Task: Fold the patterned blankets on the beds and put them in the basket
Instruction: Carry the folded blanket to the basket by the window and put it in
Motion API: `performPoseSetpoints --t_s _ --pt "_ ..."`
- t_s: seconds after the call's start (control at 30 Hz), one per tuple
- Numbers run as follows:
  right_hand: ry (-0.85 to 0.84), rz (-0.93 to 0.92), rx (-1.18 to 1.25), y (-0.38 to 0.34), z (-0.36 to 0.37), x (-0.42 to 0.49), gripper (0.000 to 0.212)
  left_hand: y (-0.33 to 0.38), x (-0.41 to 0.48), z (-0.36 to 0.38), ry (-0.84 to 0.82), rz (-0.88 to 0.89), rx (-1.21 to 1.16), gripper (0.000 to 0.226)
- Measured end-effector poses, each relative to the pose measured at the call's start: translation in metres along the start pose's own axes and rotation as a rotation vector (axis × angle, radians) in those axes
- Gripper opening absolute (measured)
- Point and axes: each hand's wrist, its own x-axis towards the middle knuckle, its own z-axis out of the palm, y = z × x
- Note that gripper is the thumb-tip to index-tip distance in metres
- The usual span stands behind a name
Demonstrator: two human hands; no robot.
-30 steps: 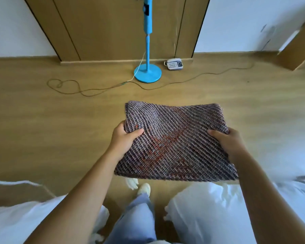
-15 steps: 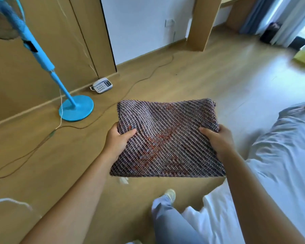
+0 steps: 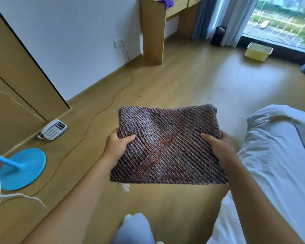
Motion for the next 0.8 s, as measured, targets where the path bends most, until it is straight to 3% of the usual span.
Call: performPoseSetpoints --t_s 0.4,0.63,0.8 --pt "0.297 0.098 0.042 -0.055 -0.024 0.244 0.039 0.113 0.280 0.168 -0.324 0.005 0.098 0.024" --pt "0.454 0.110 0.121 -0.079 -0.067 0.378 0.033 0.165 0.404 0.304 -0.438 0.022 0.143 0.027" --pt "0.487 0.113 0.155 -0.093 -0.115 0.497 0.018 0.195 0.490 0.416 -0.499 0.002 0.126 0.028"
